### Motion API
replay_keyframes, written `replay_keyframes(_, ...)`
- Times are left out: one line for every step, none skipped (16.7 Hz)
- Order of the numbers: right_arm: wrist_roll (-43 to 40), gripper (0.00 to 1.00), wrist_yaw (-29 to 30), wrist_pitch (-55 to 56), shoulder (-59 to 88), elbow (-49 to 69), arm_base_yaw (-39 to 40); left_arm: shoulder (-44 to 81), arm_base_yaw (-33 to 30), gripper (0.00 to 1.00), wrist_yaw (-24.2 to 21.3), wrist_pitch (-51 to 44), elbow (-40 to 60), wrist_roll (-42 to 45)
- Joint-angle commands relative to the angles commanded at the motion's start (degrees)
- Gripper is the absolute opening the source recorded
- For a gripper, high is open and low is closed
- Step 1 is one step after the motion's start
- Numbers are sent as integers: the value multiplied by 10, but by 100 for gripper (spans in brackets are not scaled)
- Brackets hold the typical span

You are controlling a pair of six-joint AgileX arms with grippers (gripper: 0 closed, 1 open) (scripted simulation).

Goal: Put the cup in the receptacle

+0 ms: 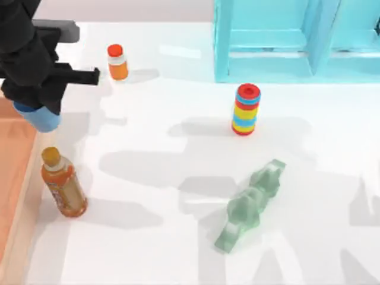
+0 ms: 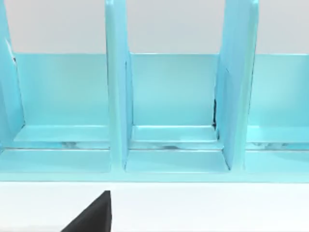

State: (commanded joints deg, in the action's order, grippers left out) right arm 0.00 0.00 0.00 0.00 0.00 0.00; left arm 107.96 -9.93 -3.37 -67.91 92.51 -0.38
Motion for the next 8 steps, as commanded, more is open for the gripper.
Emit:
replay_keyframes(0,100,0,0,0,0,0,-15,41,0,4,-20,-2,26)
replay_keyframes(0,100,0,0,0,0,0,-28,80,0,9,-41,-4,49)
replay_keyframes(0,100,0,0,0,0,0,-40,115,0,15,-61,-6,69)
replay_keyframes(0,100,0,0,0,0,0,-51,144,0,21,-79,-8,86)
replay_keyframes(0,100,0,0,0,0,0,-59,167,0,26,-95,-11,100)
replay_keyframes(0,100,0,0,0,0,0,-65,185,0,30,-108,-13,110)
replay_keyframes(0,100,0,0,0,0,0,-70,196,0,33,-117,-15,117)
replay_keyframes(0,100,0,0,0,0,0,-72,202,0,35,-122,-16,120)
